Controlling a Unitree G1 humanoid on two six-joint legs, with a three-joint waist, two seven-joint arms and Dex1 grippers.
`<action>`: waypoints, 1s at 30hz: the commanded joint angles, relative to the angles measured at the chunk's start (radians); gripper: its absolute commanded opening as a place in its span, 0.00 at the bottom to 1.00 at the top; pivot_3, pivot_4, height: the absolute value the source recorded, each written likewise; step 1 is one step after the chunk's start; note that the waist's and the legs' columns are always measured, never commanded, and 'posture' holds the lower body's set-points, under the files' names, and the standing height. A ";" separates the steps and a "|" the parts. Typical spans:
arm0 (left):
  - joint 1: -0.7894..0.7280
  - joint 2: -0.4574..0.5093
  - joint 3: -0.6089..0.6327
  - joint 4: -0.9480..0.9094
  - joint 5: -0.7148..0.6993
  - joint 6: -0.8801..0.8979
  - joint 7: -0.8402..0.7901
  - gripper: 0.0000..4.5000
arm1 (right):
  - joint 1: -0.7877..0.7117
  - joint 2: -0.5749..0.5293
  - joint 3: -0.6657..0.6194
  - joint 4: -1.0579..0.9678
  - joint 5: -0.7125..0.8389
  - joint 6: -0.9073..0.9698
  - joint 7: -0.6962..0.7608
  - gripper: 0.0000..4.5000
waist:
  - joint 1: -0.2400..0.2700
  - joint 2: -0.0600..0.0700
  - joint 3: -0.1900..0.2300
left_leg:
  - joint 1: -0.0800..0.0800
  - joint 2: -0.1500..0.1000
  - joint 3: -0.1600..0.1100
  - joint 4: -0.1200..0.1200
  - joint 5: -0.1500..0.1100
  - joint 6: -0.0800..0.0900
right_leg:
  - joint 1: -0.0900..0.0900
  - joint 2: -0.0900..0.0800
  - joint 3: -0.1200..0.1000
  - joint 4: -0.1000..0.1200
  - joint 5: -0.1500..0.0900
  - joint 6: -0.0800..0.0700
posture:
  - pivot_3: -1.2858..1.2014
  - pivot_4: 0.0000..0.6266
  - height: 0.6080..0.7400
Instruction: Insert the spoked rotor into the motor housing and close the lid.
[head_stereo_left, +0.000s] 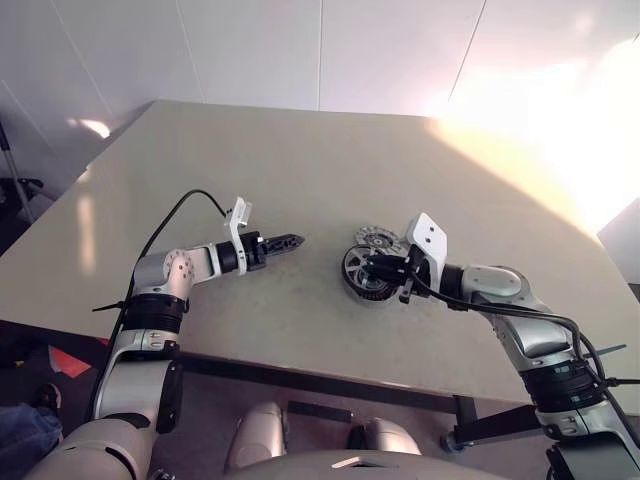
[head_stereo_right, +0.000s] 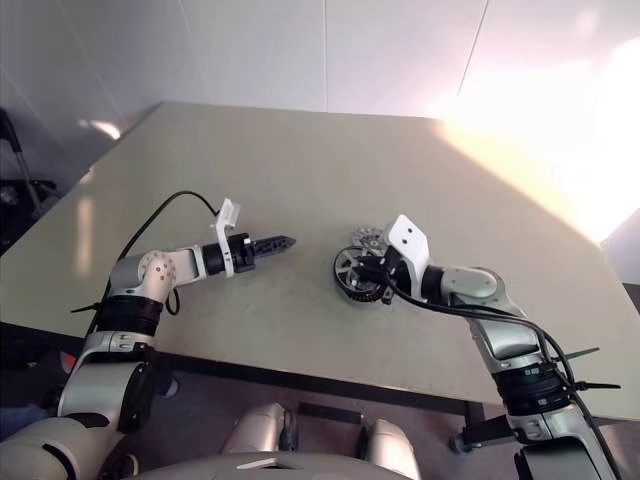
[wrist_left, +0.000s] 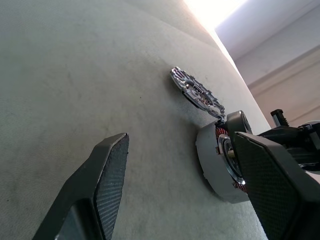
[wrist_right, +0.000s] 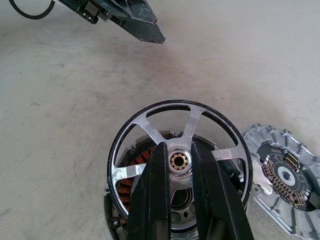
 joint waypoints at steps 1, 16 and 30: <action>-0.020 -0.002 0.008 -0.017 -0.008 -0.018 0.001 0.79 | -0.019 -0.011 -0.040 -0.030 0.025 0.005 0.004 0.06 | 0.000 0.000 0.000 | 0.000 0.000 0.000 0.000 0.000 0.000 | 0.000 0.000 0.000 0.000 0.000 0.000 | 0.52 0.00 1.00; -0.008 -0.021 0.013 -0.009 -0.006 -0.036 0.012 0.79 | -0.003 -0.052 -0.056 -0.125 0.065 0.057 0.024 0.06 | 0.001 0.000 0.000 | -0.001 0.000 0.000 0.000 0.000 0.000 | -0.001 0.000 0.000 0.000 0.000 0.000 | 0.52 0.00 1.00; 0.013 -0.002 0.011 -0.039 -0.013 -0.017 0.017 0.79 | 0.027 -0.042 -0.035 -0.067 0.036 0.038 0.019 0.06 | 0.001 0.000 0.000 | -0.001 0.000 0.000 0.000 0.000 0.000 | -0.001 0.000 0.000 0.000 0.000 0.000 | 0.52 0.00 1.00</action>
